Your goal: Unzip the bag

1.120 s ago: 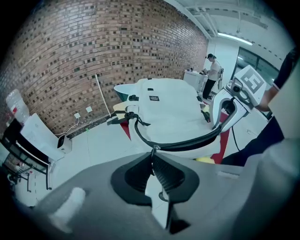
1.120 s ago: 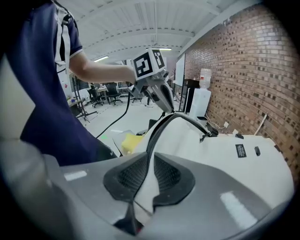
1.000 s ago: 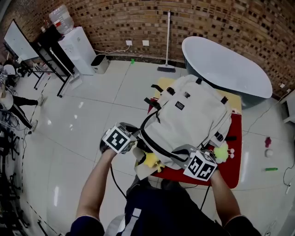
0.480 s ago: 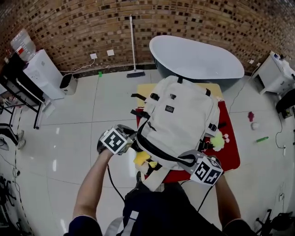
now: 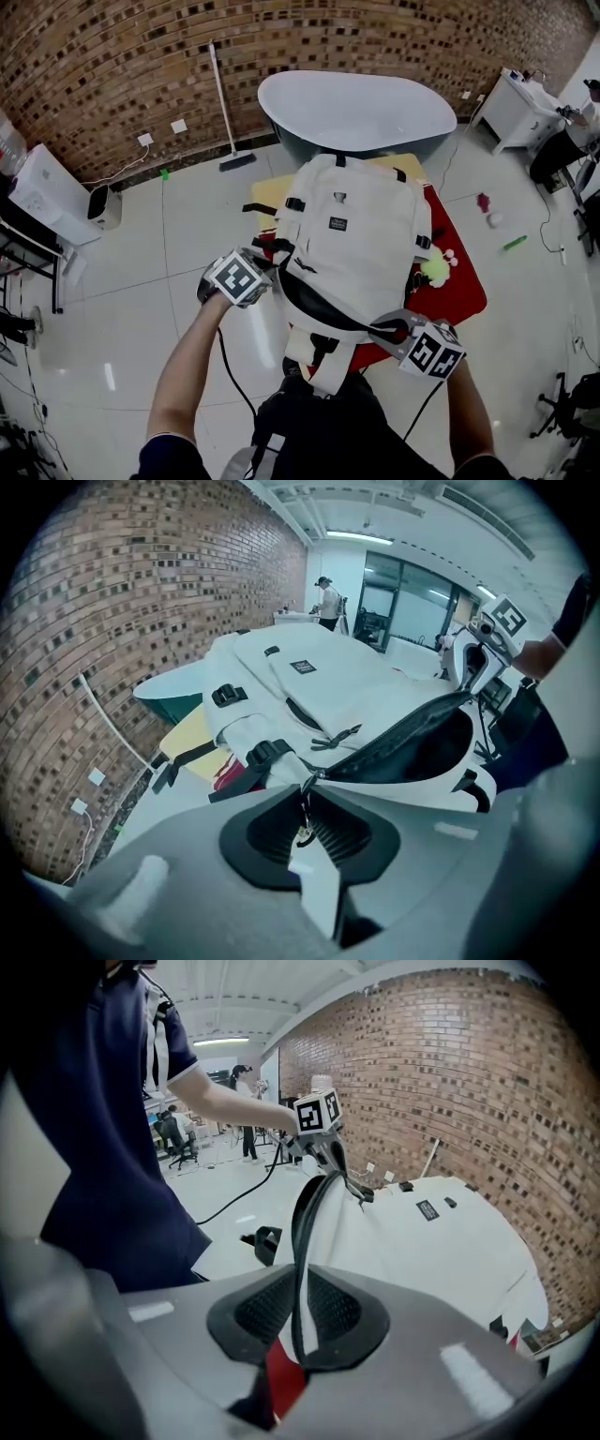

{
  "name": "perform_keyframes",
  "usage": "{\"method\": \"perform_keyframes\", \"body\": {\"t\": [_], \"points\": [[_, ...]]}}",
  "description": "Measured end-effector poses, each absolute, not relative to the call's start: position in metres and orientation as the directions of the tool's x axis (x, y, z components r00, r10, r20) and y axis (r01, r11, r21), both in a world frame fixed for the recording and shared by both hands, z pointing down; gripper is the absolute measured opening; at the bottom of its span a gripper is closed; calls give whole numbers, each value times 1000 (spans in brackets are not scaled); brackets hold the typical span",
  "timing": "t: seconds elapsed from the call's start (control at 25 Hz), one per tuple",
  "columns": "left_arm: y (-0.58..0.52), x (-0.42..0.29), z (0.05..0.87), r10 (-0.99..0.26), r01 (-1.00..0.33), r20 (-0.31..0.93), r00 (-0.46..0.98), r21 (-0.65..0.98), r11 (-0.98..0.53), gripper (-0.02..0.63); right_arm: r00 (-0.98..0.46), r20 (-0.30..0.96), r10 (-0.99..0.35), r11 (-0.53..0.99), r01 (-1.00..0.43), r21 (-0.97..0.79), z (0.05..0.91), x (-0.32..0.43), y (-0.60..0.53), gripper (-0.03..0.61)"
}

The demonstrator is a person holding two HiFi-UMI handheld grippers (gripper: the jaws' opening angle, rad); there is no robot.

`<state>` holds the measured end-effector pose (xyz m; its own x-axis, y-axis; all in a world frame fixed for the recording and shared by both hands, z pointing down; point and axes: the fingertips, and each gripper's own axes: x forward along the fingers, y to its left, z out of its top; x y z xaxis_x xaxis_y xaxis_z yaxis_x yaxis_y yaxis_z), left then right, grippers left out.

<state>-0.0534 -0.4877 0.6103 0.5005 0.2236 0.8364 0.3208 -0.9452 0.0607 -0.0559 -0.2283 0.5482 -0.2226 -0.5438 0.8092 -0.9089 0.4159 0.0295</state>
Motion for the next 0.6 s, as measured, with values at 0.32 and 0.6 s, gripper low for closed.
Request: {"method": "perform_keyframes", "body": {"t": [0.32,0.6], "points": [[-490,-42,617,238,336,831,503,66,-940,35,-197,805,-560,369,-929,29,542,-47,-231,42],[-478,-65,626,299,345,806,510,127,-930,44,-164,823,-544,345,-938,41,565,-45,-232,58]]}}
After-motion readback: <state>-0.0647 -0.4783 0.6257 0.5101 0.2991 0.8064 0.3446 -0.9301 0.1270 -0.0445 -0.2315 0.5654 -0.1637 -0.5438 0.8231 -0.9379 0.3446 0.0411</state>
